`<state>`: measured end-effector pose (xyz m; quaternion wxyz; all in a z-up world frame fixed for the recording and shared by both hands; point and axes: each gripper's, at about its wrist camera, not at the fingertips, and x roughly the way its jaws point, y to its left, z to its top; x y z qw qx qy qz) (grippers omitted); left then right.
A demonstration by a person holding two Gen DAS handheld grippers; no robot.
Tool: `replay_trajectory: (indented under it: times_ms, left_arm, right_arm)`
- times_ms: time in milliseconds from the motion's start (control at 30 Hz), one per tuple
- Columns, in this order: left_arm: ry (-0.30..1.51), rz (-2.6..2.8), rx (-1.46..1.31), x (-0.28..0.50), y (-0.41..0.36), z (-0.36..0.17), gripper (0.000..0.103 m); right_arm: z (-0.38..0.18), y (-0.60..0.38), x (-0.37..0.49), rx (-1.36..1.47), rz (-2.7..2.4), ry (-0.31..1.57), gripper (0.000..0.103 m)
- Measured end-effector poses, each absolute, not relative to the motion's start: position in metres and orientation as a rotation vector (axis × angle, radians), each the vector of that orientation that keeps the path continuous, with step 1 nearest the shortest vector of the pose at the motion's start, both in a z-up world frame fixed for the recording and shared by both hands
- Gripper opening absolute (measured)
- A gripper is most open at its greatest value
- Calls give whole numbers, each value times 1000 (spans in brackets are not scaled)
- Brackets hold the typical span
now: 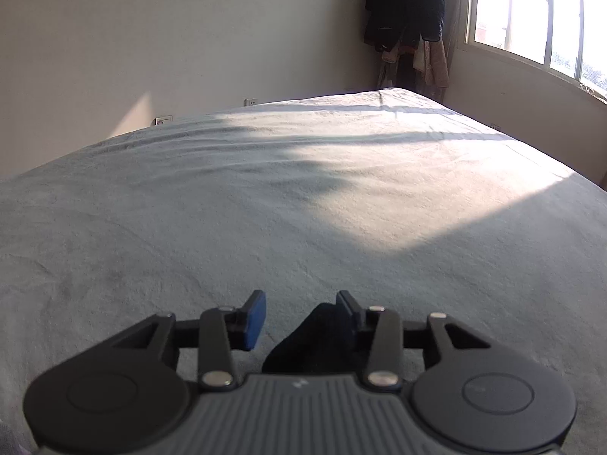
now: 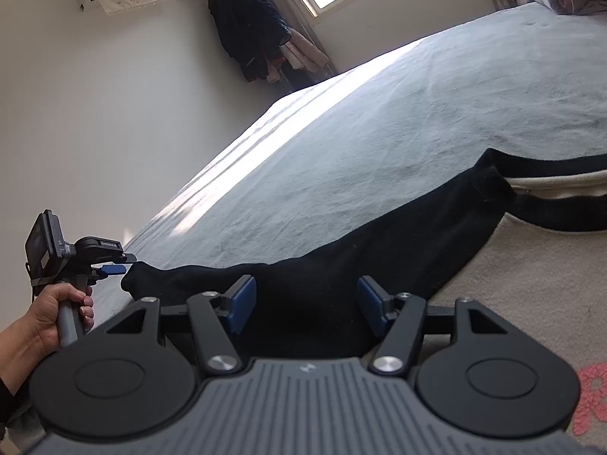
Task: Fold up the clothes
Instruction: 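Grasp the black sleeve cuff with the left gripper and pull it outward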
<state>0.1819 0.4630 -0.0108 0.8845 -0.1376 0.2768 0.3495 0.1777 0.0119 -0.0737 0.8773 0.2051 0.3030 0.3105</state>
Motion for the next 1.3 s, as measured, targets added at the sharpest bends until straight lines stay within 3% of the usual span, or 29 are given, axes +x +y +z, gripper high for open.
replay_trajectory:
  times_ms: [233, 333, 400, 500, 733, 900, 1000, 1300]
  left_arm:
    - [584, 816, -491, 163, 467, -13, 59]
    - [587, 805, -586, 158, 465, -19, 45]
    - [586, 795, -638, 156, 463, -25, 27]
    - [557, 773, -700, 150, 459, -28, 19]
    - [448, 741, -745, 134, 430, -28, 18]
    - [336, 860, -617, 125, 408, -18, 25]
    - [286, 896, -539, 121, 401, -17, 24]
    - [414, 707, -669, 137, 422, -51, 22]
  right_arm:
    - [-56, 28, 160, 330, 807, 566, 64]
    - [-47, 41, 145, 249, 937, 523, 54]
    - [-46, 50, 138, 205, 1015, 520, 44]
    - [-47, 62, 133, 152, 1092, 534, 39]
    - [-49, 73, 134, 99, 1064, 561, 39]
    - [-37, 94, 131, 30, 1099, 602, 39]
    - [-32, 117, 136, -99, 1121, 610, 39]
    - [-44, 167, 159, -172, 1205, 651, 39]
